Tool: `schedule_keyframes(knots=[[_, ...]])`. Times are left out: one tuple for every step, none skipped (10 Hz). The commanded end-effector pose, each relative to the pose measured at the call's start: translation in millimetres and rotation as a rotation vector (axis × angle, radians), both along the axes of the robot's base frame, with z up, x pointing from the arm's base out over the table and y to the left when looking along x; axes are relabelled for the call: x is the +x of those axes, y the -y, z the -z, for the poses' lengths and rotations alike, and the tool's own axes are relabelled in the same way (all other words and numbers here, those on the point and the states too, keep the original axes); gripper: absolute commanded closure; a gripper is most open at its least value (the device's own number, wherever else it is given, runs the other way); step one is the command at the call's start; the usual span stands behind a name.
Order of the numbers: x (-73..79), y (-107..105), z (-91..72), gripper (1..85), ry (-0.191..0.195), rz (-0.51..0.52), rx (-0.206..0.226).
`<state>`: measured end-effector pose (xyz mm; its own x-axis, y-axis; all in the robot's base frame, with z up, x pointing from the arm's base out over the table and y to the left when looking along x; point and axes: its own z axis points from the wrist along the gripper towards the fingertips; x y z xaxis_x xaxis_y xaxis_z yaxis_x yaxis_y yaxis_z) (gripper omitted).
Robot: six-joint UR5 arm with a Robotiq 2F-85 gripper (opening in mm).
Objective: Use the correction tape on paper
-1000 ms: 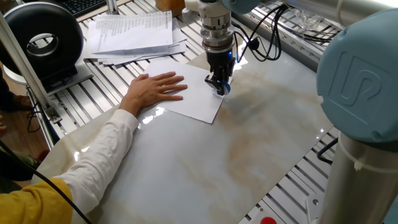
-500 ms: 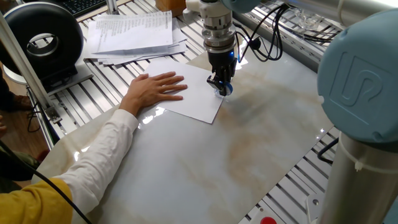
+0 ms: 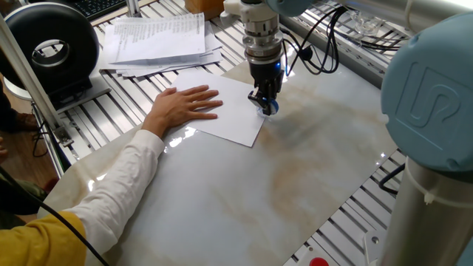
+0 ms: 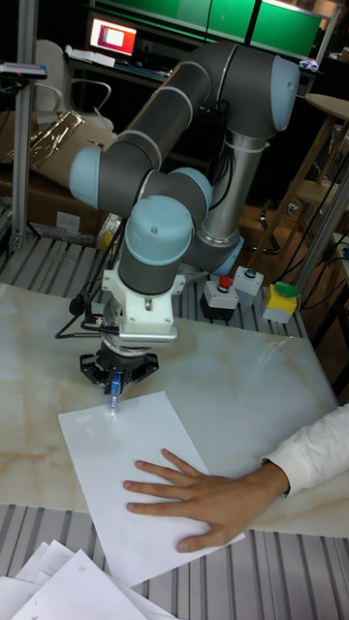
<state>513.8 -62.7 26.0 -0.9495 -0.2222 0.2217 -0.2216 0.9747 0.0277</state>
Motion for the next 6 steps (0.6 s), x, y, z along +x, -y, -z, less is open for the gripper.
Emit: schedule_keyframes(knots=[[-1.1,-0.1,-0.9,84.0,0.002,0.002,0.009],[1.4,0.8,-1.6,84.0,0.005,-0.001,0.012],[5.6,2.7,-6.5,84.0,0.005,-0.012,0.002],[8.1,-0.8,-12.8,84.0,-0.004,-0.004,-0.004],[10.6,-3.5,-13.2,84.0,0.002,-0.001,-0.005],[12.7,-3.8,-11.6,84.0,0.005,-0.004,-0.001]])
